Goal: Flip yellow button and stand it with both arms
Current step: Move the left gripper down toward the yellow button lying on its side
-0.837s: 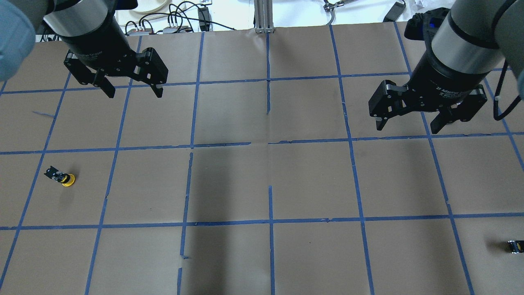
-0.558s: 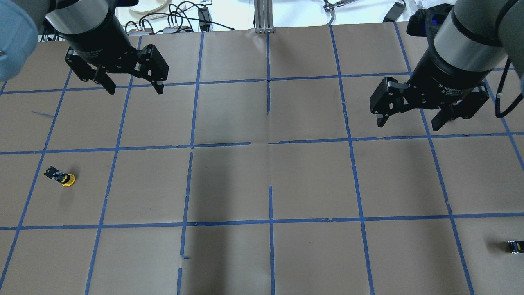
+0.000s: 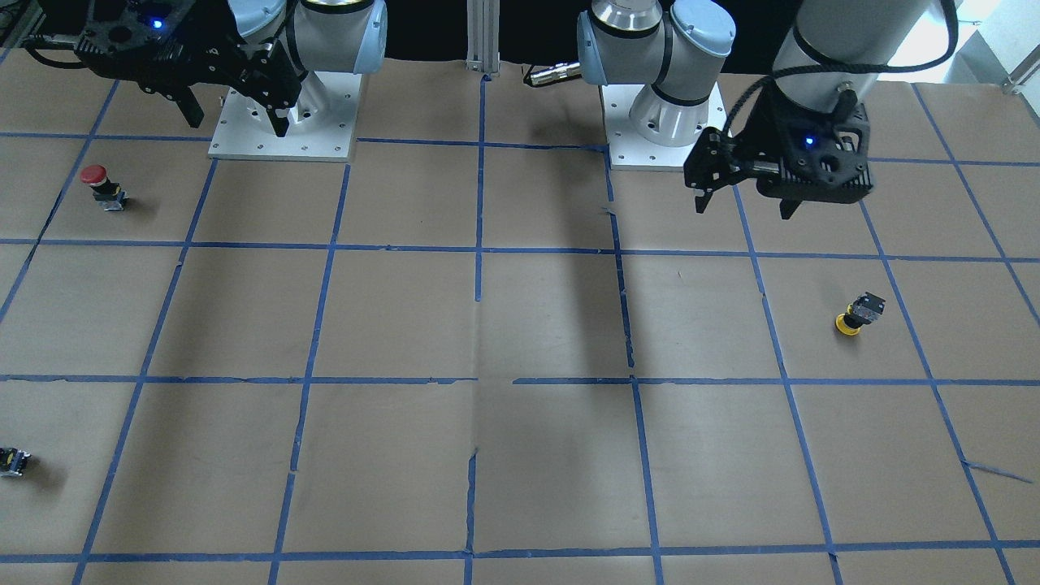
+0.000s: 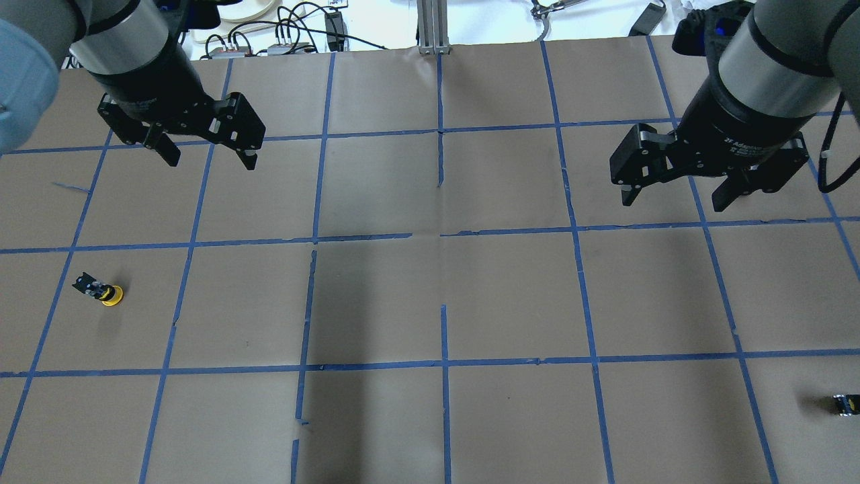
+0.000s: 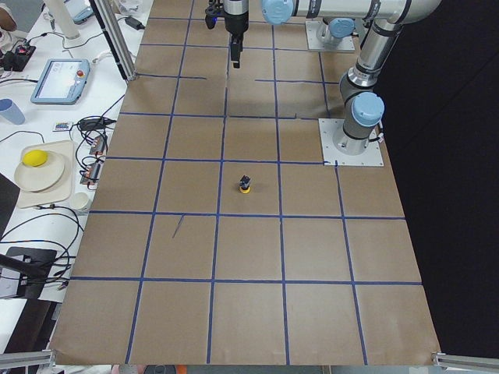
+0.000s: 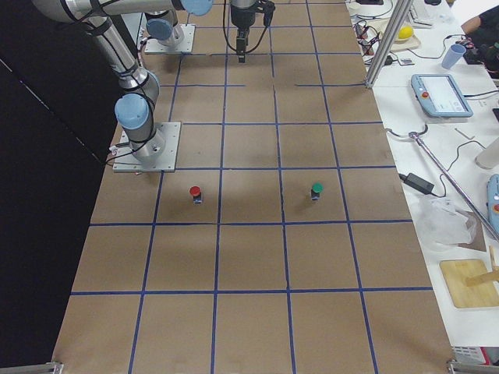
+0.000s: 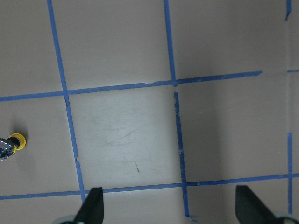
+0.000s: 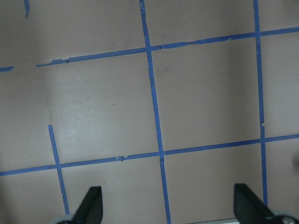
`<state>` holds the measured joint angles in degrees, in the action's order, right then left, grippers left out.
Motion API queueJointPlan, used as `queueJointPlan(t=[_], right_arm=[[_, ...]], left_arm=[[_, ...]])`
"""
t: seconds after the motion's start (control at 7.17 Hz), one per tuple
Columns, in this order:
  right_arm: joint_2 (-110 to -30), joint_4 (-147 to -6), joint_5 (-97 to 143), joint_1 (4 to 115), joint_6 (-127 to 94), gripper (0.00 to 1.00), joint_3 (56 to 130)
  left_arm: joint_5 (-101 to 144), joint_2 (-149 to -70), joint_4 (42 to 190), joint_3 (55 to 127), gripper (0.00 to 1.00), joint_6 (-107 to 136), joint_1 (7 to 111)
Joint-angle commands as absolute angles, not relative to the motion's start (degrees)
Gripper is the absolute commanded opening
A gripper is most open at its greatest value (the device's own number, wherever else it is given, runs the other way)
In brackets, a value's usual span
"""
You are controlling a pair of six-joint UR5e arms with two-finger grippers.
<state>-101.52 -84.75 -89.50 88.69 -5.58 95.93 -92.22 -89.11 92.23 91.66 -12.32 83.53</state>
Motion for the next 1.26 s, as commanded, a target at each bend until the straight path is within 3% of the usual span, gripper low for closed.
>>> queueJointPlan(t=[0.0,0.56,1.12], right_arm=[[-101.6,-85.0,-89.3,88.7,-6.2,1.00,95.9],[-101.5,-86.1,-89.4,88.7,-6.1,1.00,95.9],[-101.5,-86.1,-89.5,88.7,-6.1,1.00,95.9]], left_arm=[[-91.9,-90.0,90.1,97.8,0.99,-27.4,71.2],[-93.0,-94.3,70.6,106.4,1.00,-45.9,60.1],[-92.8,-103.2,62.6,106.8,1.00,-59.8,51.5]])
